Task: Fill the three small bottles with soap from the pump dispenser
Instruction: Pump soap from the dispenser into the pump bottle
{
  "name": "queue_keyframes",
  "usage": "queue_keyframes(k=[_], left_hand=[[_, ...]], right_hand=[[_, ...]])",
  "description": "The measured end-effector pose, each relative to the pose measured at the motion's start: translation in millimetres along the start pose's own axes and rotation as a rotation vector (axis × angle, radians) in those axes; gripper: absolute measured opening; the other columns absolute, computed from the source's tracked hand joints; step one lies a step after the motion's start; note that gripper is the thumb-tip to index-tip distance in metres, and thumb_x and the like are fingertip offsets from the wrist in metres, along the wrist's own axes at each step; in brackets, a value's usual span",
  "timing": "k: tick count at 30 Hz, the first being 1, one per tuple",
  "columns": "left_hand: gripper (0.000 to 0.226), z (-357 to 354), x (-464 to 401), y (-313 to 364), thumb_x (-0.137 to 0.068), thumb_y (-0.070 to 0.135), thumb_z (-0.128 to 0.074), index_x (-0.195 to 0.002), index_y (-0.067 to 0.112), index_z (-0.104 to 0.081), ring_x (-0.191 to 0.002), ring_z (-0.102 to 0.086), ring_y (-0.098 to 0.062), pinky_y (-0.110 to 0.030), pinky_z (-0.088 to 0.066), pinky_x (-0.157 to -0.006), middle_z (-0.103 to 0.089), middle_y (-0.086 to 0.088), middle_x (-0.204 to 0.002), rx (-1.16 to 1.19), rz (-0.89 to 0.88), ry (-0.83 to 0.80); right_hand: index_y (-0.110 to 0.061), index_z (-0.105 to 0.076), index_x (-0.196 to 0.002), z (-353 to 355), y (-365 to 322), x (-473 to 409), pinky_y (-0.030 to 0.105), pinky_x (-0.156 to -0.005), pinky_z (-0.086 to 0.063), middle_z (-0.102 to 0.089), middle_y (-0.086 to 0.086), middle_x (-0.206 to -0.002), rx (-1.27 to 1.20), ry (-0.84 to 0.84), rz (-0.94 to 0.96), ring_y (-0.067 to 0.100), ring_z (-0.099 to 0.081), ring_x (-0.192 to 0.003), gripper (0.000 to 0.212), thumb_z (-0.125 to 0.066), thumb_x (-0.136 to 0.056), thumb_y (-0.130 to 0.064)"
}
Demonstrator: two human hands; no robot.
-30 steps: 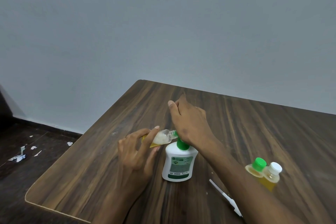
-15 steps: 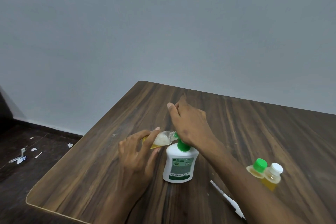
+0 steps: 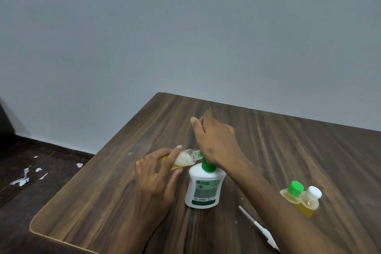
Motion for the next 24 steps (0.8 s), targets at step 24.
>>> queue_keyframes(k=[24], left_hand=[[0.046, 0.7, -2.0, 3.2, -0.101, 0.028, -0.060, -0.146, 0.024, -0.057, -0.112, -0.057, -0.018, -0.034, -0.032, -0.096, -0.069, -0.007, -0.122, 0.015, -0.004, -0.001]], right_hand=[[-0.022, -0.054, -0.108, 1.8, -1.5, 0.7, 0.044, -0.110, -0.036, -0.060, -0.009, -0.088, 0.026, 0.000, 0.011, 0.012, -0.060, -0.087, 0.043, -0.023, -0.109, -0.052]])
Point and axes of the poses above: each hand's wrist, its own x-axis away from the middle knuckle, its own z-axis out of the back of the hand, y = z × x, the point moved 10 cm from there along -x, towards the middle knuckle
